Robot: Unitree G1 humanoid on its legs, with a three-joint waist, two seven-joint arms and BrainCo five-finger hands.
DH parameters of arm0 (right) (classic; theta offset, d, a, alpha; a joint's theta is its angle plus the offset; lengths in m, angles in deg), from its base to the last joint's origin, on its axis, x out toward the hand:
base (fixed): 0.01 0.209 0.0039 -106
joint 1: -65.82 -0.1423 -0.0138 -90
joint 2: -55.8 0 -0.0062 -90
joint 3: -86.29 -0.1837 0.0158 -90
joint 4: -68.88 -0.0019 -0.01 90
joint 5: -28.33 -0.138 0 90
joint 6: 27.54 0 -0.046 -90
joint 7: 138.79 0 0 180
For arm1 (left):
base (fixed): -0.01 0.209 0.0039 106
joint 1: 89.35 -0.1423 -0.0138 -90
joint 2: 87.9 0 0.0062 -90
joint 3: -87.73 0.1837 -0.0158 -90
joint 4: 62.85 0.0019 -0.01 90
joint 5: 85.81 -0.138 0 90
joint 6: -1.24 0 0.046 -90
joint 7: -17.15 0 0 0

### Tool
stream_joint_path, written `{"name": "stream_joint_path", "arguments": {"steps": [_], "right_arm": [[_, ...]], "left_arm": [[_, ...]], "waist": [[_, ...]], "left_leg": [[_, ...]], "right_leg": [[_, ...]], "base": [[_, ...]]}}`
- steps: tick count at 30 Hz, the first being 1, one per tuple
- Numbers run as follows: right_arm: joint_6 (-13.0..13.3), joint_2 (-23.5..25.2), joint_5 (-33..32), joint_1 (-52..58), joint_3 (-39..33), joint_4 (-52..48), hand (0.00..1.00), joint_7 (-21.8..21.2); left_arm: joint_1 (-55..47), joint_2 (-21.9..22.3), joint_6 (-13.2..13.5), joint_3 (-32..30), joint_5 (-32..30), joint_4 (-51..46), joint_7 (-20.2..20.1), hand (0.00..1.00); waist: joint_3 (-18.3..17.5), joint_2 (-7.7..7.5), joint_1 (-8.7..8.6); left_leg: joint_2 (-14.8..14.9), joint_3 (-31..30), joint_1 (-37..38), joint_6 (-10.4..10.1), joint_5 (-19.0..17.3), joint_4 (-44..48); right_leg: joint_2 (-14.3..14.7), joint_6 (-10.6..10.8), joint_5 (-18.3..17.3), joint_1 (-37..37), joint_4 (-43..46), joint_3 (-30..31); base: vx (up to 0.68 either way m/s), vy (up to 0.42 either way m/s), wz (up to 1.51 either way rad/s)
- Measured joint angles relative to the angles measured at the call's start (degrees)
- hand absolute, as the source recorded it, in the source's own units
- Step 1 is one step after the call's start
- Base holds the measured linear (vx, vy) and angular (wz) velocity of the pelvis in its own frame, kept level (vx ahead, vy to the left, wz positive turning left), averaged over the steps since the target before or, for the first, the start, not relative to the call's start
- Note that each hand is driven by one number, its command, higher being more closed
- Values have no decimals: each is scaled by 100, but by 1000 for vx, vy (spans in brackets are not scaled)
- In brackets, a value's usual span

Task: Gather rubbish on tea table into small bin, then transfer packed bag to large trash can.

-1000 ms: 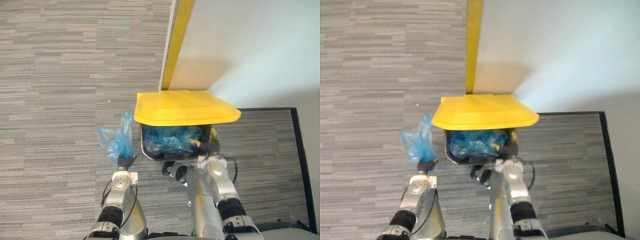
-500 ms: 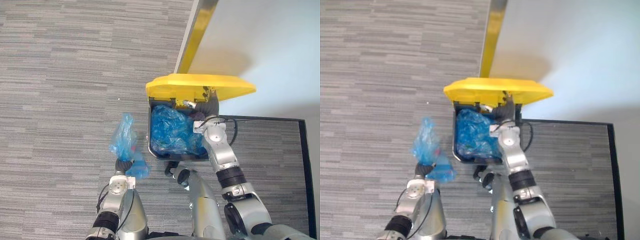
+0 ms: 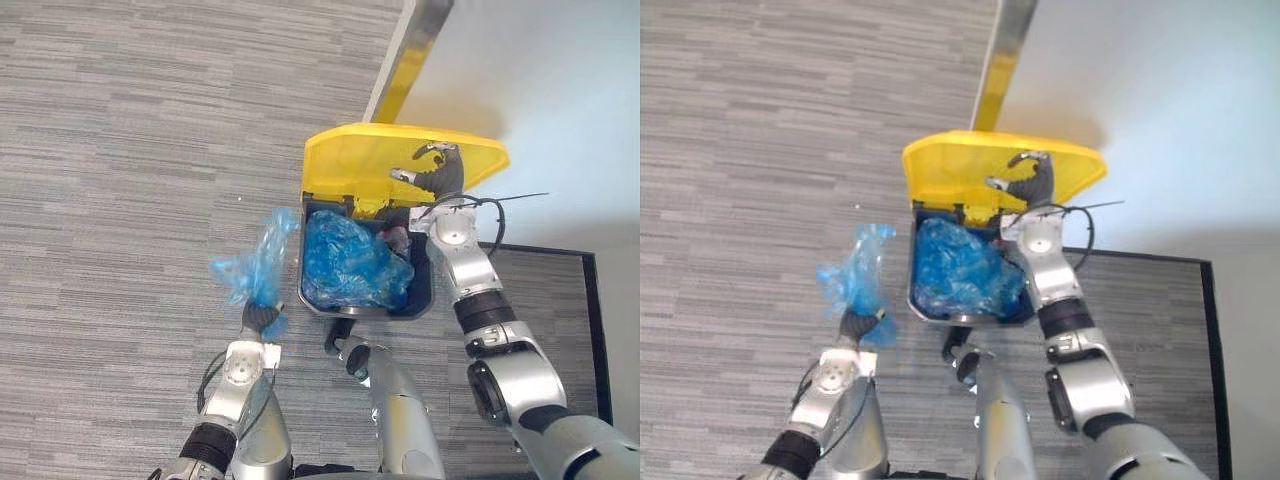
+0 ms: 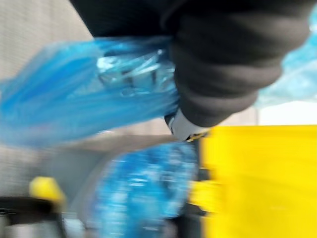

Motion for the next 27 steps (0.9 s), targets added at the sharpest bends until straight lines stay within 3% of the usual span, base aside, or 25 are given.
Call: {"name": "stream_joint_path", "arguments": {"steps": [5,11,18,27], "right_arm": [[-21,-69,-113,-218,-2,233,0,-4],[-103,-232,-211,-578,-47,469,0,-18],[-241,-250,-402,-910,-244,468,0,-34],[-350,-256,-554,-1368,-297,468,0,-123]], "left_arm": [[35,-220,128,353,305,-734,-144,100],[749,-238,201,1000,550,-1444,-212,100],[1703,134,217,1631,572,-1827,-189,100],[2723,574,261,1988,572,-1853,-57,100]], "waist": [[17,-32,-8],[102,-63,-18],[221,-54,-63],[232,-38,-171]], "left_leg": [[-65,54,-6,-5,-3,59],[-94,57,-41,-43,-27,127],[-41,136,-74,-75,-148,318],[-24,210,-291,-78,-182,498]], "right_leg": [[-1,24,93,12,-64,140],[-15,22,94,9,-58,164],[0,13,97,-61,59,241],[4,-33,118,-312,149,311]], "base": [[-24,55,-2],[-3,16,0],[-23,28,-7],[-40,4,-6]]}}
